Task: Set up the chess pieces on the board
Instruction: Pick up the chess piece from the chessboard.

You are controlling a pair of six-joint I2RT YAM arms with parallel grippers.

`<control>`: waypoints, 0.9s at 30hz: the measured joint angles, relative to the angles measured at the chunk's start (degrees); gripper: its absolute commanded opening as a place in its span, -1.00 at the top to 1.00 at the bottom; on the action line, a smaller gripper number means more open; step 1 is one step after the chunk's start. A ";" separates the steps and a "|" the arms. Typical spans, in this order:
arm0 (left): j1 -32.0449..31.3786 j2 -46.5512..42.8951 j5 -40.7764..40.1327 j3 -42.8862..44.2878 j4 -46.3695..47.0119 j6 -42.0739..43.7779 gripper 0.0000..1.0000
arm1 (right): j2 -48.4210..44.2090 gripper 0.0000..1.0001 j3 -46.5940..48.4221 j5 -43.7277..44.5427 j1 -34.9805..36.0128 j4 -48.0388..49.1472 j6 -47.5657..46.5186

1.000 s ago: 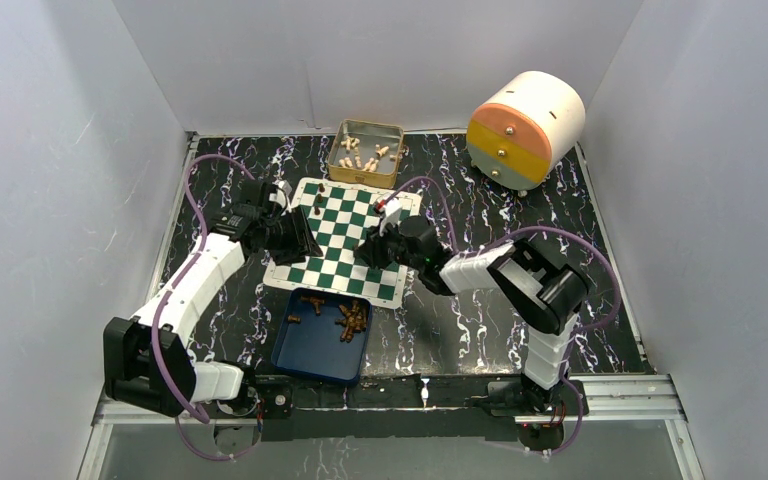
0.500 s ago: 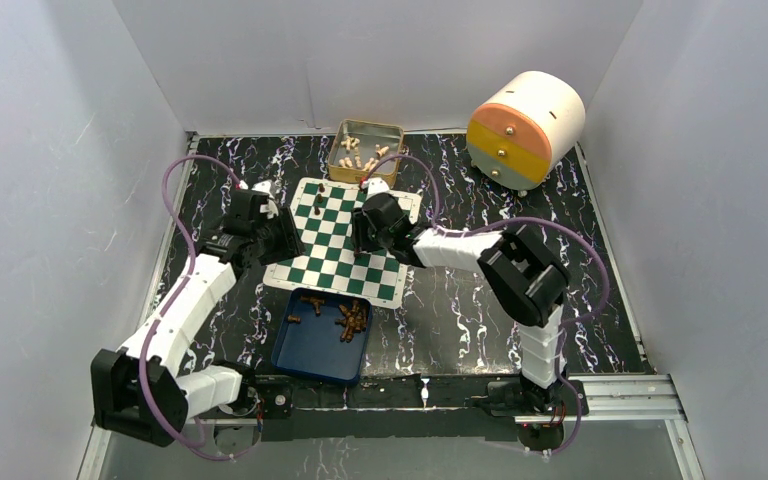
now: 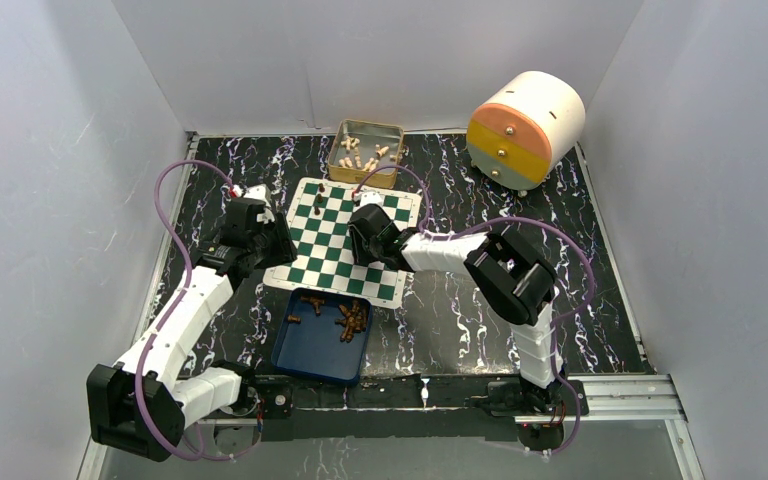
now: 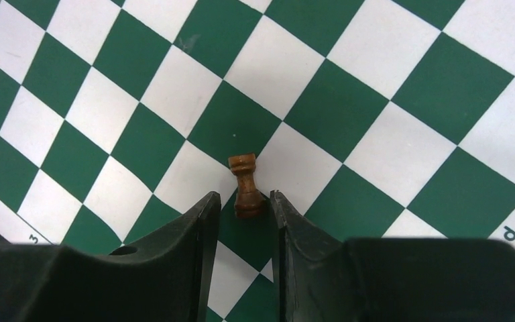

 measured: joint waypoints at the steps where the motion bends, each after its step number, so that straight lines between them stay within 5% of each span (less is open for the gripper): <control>1: 0.00 0.00 0.00 0.00 0.07 0.02 0.09 | 0.07 0.21 0.02 0.26 0.04 -0.26 -0.02; 18: 0.00 4.09 7.67 5.64 -3.37 -3.08 0.11 | -3.76 0.61 -4.98 0.68 0.81 3.13 -6.58; 27: 0.00 7.15 24.72 10.32 -0.98 -10.51 0.11 | -27.76 0.61 -27.85 -13.11 0.81 25.66 -16.33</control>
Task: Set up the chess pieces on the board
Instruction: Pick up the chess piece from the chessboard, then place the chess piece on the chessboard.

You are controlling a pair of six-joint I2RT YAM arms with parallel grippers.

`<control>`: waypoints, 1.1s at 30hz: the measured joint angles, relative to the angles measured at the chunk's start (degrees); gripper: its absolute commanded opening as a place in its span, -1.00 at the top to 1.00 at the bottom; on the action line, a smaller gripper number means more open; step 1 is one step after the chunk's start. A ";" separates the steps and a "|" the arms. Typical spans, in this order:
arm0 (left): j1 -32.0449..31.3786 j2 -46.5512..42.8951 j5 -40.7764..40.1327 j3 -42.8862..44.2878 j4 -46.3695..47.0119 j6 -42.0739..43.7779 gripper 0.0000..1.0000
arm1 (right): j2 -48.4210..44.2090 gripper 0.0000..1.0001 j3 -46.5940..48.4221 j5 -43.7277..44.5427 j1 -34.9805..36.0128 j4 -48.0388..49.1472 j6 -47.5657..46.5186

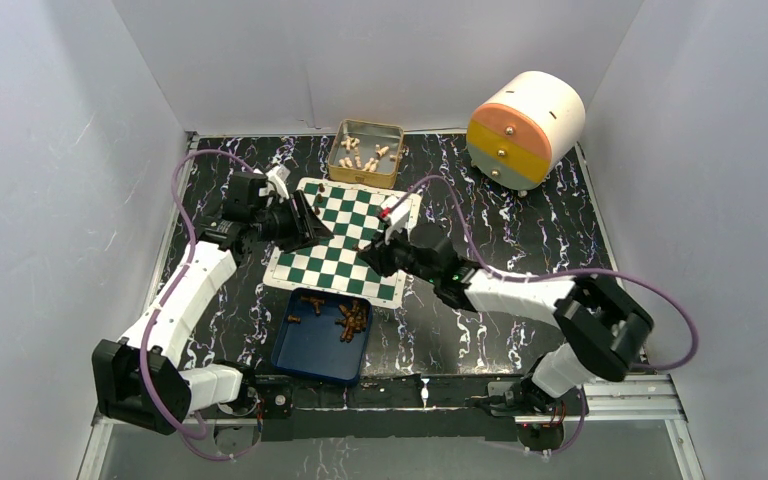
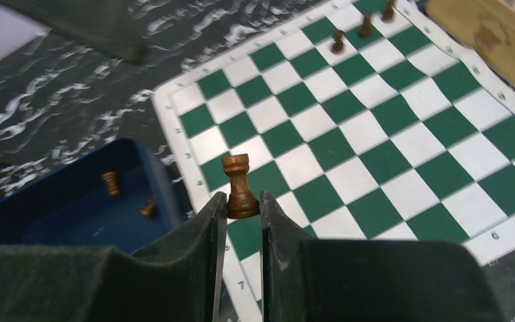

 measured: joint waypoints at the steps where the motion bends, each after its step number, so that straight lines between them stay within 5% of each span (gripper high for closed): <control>1: 0.00 0.11 1.75 0.00 0.66 -0.90 0.11 | -1.84 0.61 -1.95 -1.88 0.00 2.67 -0.72; 9: 0.00 2.14 16.28 -2.23 6.95 -7.74 0.10 | -7.30 0.61 -7.50 -9.31 0.22 12.79 -2.86; 18: 0.00 2.62 21.64 -5.27 9.07 -10.12 0.16 | -7.30 0.61 -7.50 -11.21 0.26 15.26 -3.23; 33: -0.20 4.28 23.78 -5.62 11.08 -11.52 0.72 | -7.28 0.57 -7.50 -11.85 0.26 15.61 -3.28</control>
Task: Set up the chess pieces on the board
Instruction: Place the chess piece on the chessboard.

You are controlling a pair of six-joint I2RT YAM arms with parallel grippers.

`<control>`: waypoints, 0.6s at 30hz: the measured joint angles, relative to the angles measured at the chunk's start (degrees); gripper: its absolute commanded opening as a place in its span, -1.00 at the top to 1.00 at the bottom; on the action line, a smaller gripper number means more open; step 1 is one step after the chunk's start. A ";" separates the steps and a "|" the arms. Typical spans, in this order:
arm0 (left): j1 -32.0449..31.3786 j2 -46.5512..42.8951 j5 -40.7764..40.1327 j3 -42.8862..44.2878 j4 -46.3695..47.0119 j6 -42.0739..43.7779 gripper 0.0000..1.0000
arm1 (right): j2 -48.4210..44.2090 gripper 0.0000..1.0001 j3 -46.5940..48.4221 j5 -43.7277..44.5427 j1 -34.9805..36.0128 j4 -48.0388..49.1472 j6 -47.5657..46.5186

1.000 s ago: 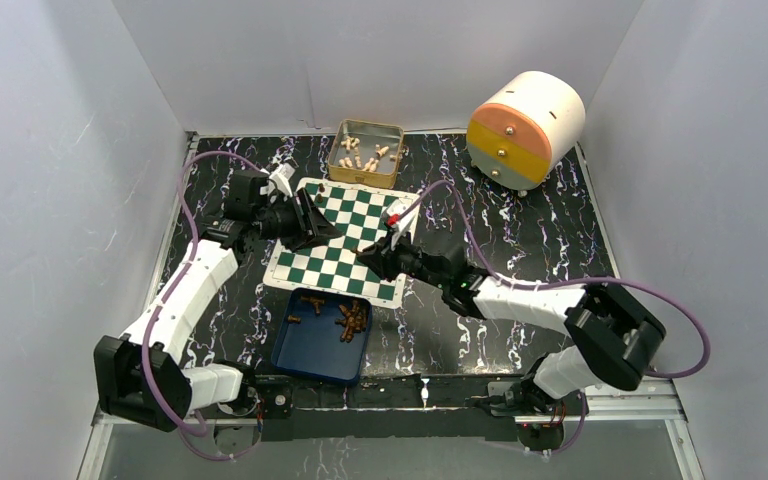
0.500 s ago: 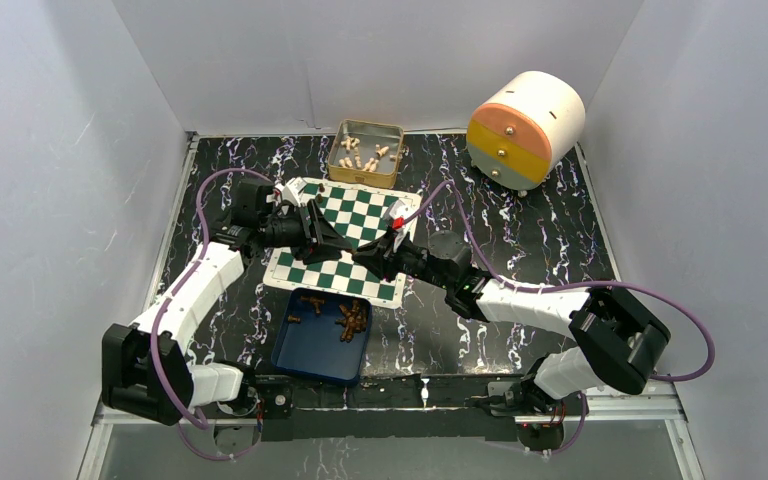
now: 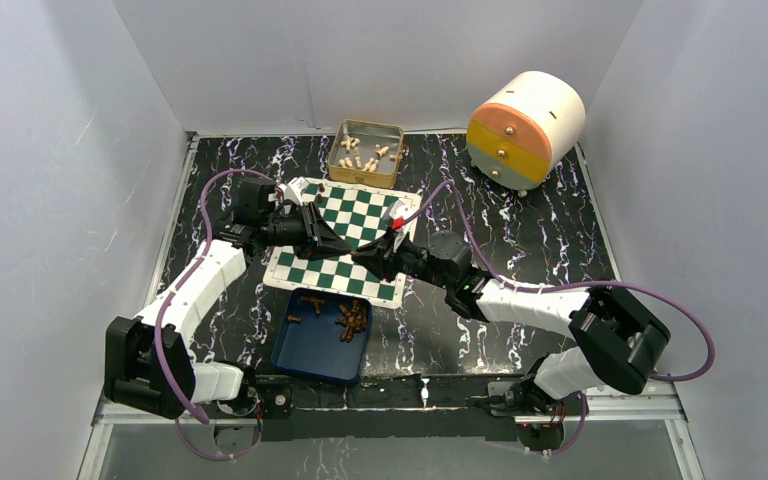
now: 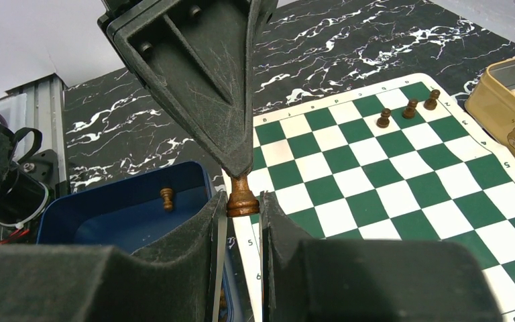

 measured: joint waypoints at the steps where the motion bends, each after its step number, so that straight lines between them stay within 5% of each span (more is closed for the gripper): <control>1: -0.07 0.00 0.02 0.00 0.09 -0.02 0.76 | 0.02 0.56 0.00 0.02 0.00 -0.04 -0.02; 6: -0.15 0.00 -0.02 0.00 0.17 -0.09 0.87 | 0.04 0.30 0.00 -0.11 0.00 -0.22 -0.11; 13: -0.39 0.33 -4.02 1.57 -1.38 0.70 0.87 | -0.74 -0.95 0.00 0.35 0.00 -3.50 0.94; 18: -0.55 4.68 -16.35 12.09 -7.85 7.15 0.84 | -7.72 -0.97 -1.07 1.90 0.00 -10.93 1.64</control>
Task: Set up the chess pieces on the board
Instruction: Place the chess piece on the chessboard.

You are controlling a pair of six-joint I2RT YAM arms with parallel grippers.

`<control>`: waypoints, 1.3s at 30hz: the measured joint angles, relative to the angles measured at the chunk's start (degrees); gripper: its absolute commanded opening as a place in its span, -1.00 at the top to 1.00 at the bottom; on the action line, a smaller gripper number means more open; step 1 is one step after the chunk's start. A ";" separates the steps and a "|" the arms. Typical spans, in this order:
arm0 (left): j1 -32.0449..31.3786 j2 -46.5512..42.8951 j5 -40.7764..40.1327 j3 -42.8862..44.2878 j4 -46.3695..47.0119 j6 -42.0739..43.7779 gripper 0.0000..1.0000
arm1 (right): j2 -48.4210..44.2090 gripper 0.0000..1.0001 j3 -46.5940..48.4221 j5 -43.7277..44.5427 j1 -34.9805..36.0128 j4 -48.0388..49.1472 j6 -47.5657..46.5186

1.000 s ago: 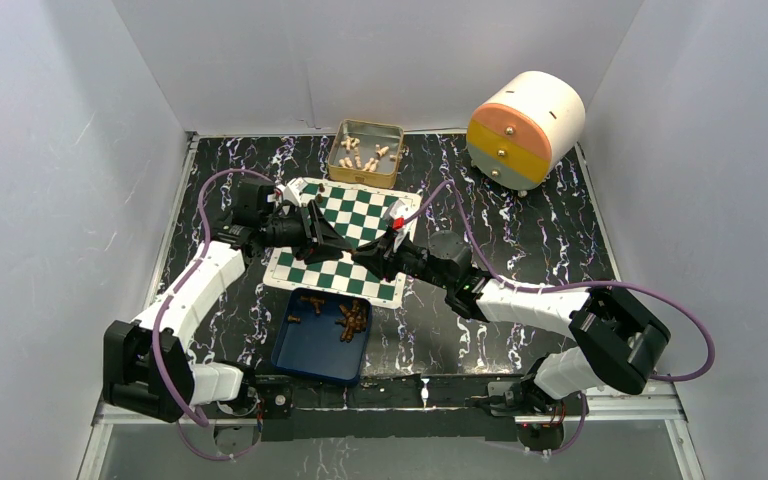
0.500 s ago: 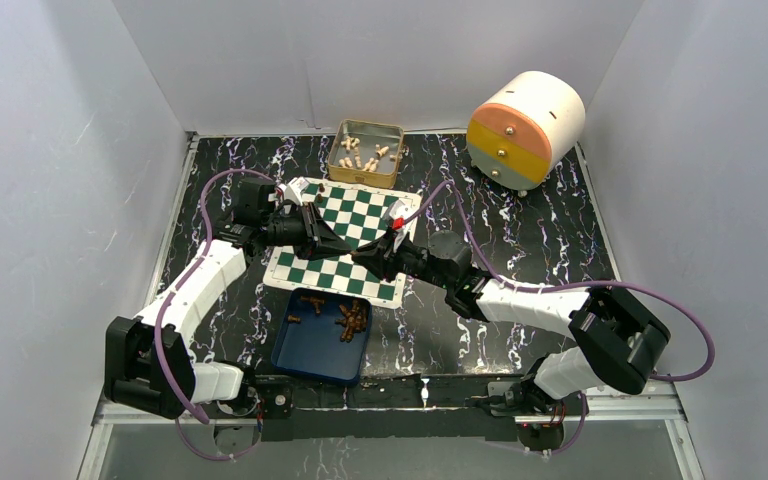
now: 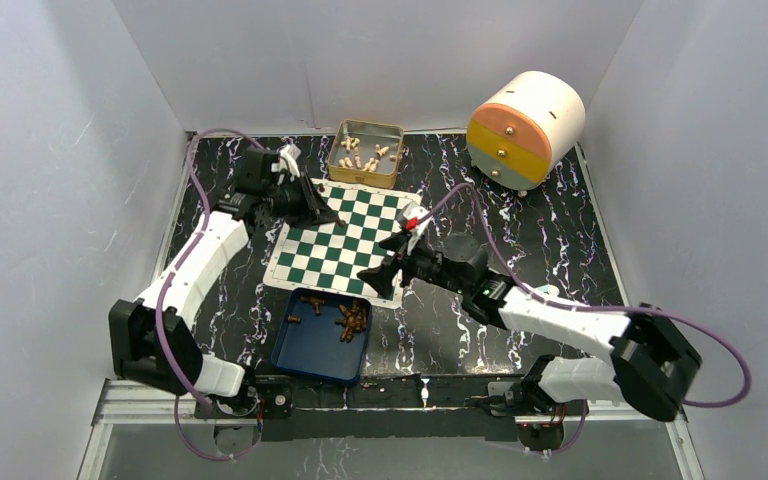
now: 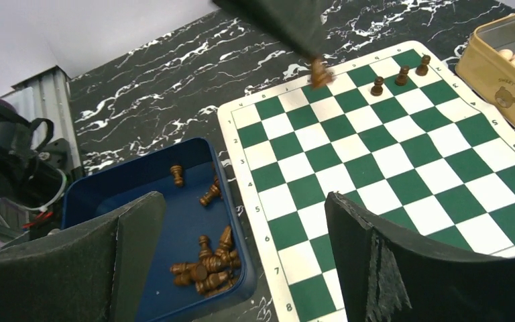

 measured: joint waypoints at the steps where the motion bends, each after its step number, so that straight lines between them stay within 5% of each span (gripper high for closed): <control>1: 0.00 1.05 -2.84 2.08 -1.11 1.29 0.84 | -1.73 -0.97 -0.33 0.04 0.00 -1.14 0.09; 13: 0.81 22.25 -35.17 26.10 -7.74 12.92 0.81 | -17.70 -0.97 -1.49 1.46 0.00 -19.71 3.15; 25: 4.02 49.90 -42.66 46.36 -8.70 16.04 0.82 | -22.84 -0.97 -2.21 3.69 0.00 -27.41 5.86; 39: 3.98 53.64 -43.65 51.89 -9.18 18.16 0.79 | -22.84 -0.97 -1.75 6.10 0.00 -30.62 5.73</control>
